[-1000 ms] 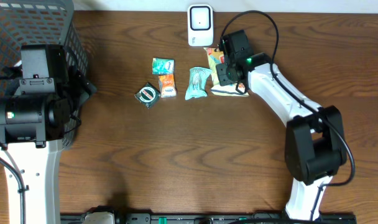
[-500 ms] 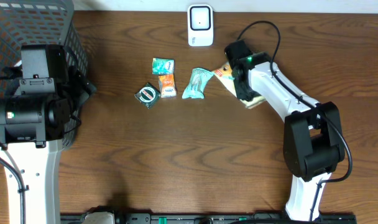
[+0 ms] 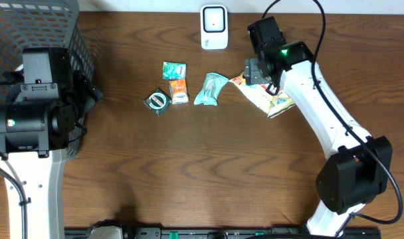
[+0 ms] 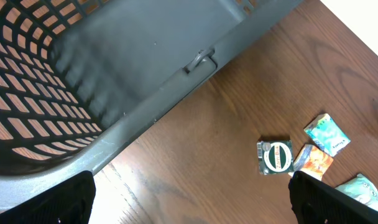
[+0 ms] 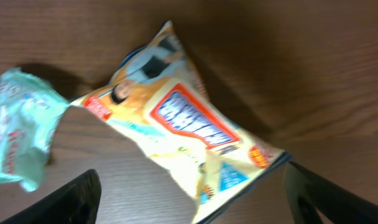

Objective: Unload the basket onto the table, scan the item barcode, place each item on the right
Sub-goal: 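Grasp the chip bag edge with the right gripper and lift it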

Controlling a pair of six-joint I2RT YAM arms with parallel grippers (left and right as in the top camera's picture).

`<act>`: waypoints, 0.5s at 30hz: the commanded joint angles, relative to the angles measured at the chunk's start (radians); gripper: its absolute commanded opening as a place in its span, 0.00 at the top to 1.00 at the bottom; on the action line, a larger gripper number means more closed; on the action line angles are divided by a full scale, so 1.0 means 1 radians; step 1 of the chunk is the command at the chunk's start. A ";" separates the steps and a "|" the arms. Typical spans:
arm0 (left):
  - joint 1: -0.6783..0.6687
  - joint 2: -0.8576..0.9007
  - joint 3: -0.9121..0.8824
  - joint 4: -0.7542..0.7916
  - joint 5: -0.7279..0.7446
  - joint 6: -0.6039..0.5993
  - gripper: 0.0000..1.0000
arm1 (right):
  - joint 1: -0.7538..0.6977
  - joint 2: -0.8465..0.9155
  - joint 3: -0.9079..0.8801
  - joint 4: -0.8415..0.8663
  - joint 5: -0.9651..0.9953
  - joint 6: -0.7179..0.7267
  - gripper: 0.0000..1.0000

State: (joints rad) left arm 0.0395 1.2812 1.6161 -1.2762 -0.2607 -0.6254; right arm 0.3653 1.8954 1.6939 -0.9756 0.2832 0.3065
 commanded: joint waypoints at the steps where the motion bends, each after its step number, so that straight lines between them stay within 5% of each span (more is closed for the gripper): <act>1: 0.007 0.000 0.005 -0.003 -0.010 -0.005 0.02 | 0.004 0.026 0.001 0.027 -0.049 0.014 0.27; 2: 0.007 0.000 0.005 -0.003 -0.010 -0.005 0.02 | 0.002 0.035 0.000 0.046 -0.050 0.015 0.36; 5: 0.007 0.000 0.005 -0.003 -0.010 -0.005 0.02 | -0.005 0.054 0.000 0.125 -0.050 0.015 0.87; 6: 0.007 0.000 0.005 -0.003 -0.010 -0.005 0.02 | -0.009 0.054 0.000 0.150 -0.050 0.015 0.94; 15: 0.007 0.000 0.005 -0.003 -0.010 -0.004 0.02 | -0.042 0.148 0.000 0.240 -0.050 0.015 0.99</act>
State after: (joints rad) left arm 0.0395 1.2812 1.6161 -1.2766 -0.2607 -0.6254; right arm 0.3424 1.9709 1.6928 -0.7425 0.2317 0.3145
